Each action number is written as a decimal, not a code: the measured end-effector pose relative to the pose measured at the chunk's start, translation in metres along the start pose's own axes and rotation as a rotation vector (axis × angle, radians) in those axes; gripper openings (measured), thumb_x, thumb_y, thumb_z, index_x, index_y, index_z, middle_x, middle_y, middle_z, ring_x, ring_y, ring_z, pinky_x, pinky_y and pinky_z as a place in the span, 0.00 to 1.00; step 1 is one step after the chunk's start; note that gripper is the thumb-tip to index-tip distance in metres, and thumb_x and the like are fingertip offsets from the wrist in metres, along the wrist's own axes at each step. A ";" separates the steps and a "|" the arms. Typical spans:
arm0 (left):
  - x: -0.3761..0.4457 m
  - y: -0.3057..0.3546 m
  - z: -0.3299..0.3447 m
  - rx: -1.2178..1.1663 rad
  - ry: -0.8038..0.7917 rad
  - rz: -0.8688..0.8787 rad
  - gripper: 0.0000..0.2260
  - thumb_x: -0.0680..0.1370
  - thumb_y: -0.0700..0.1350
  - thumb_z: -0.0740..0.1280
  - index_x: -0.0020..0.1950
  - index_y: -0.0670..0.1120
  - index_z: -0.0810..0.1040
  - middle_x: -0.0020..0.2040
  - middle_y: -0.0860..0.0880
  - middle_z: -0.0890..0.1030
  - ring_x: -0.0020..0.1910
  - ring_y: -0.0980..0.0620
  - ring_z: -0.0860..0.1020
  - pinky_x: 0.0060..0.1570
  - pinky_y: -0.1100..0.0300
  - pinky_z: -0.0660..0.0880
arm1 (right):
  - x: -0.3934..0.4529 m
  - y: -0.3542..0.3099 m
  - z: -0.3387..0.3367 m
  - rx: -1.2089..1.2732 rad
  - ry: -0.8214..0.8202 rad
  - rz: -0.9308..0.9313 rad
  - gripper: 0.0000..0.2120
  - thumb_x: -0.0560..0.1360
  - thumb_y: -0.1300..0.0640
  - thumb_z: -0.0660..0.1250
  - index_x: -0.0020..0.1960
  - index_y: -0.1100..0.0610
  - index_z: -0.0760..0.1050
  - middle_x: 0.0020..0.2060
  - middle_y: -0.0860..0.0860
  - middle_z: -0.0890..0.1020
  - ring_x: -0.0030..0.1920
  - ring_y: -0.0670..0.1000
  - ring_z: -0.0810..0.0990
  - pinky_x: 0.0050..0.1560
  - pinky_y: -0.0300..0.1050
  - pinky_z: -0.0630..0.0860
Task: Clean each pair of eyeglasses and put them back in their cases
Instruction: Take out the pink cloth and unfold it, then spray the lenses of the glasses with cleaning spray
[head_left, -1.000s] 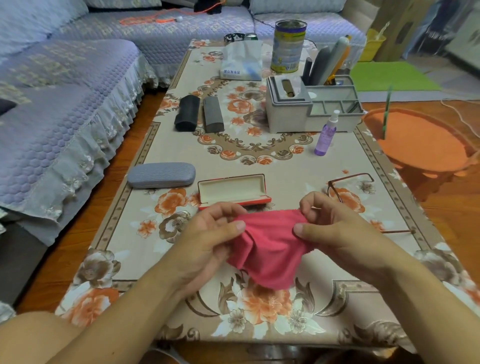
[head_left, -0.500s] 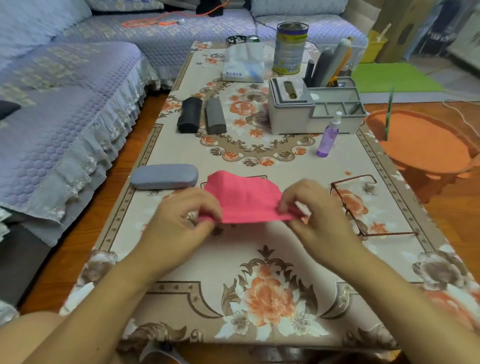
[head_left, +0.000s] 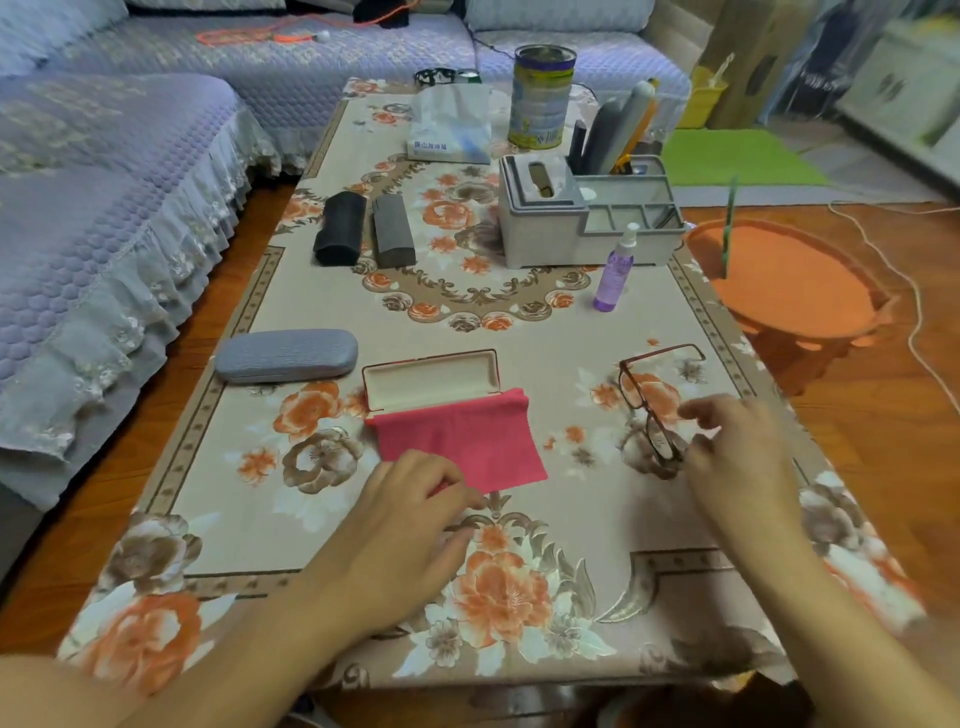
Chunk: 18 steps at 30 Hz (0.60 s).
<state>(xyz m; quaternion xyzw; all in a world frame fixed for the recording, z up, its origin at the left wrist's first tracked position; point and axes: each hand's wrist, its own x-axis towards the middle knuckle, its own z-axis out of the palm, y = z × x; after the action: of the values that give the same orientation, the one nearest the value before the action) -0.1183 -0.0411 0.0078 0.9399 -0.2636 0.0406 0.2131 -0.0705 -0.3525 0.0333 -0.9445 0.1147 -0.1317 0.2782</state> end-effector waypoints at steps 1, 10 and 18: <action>0.000 0.001 0.002 0.006 0.005 0.008 0.11 0.79 0.53 0.62 0.58 0.54 0.80 0.53 0.58 0.74 0.56 0.56 0.71 0.54 0.58 0.69 | 0.005 0.013 -0.007 -0.040 -0.028 0.070 0.17 0.72 0.70 0.66 0.58 0.57 0.80 0.55 0.56 0.75 0.53 0.58 0.75 0.46 0.47 0.65; 0.012 0.009 0.004 -0.112 0.124 0.005 0.09 0.81 0.49 0.62 0.56 0.53 0.81 0.51 0.60 0.76 0.53 0.56 0.73 0.50 0.51 0.75 | -0.005 0.025 -0.012 -0.142 -0.115 -0.313 0.08 0.73 0.62 0.76 0.51 0.53 0.85 0.42 0.47 0.81 0.41 0.55 0.81 0.38 0.49 0.77; 0.018 0.049 -0.012 -0.271 0.428 0.144 0.13 0.82 0.51 0.68 0.62 0.45 0.83 0.52 0.51 0.81 0.52 0.51 0.78 0.50 0.52 0.75 | -0.035 -0.076 -0.045 -0.474 -0.310 -0.842 0.09 0.71 0.59 0.76 0.47 0.47 0.81 0.34 0.46 0.75 0.29 0.55 0.76 0.26 0.45 0.72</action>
<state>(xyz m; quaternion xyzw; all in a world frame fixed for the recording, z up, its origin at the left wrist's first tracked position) -0.1274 -0.0824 0.0407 0.8516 -0.2816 0.2180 0.3848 -0.1066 -0.3024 0.1058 -0.9544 -0.2920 -0.0613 -0.0072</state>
